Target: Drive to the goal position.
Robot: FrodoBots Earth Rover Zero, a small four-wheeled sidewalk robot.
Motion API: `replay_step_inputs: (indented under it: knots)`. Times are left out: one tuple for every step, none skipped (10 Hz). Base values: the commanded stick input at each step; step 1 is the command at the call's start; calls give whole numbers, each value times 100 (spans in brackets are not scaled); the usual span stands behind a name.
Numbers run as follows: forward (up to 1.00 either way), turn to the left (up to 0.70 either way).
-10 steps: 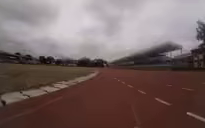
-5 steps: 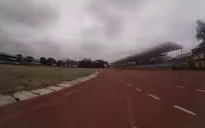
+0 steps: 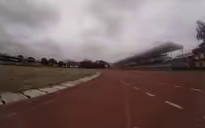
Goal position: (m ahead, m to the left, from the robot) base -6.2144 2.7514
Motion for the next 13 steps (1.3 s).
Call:
replay_step_inputs:
  knots:
    - [-70,0]
    - [-70,0]
    - [-70,0]
    - [-70,0]
    - [-70,0]
    - [-70,0]
    - [-70,0]
    - [-70,0]
    - [-70,0]
    - [-70,0]
    - [-70,0]
    - [-70,0]
    - [-70,0]
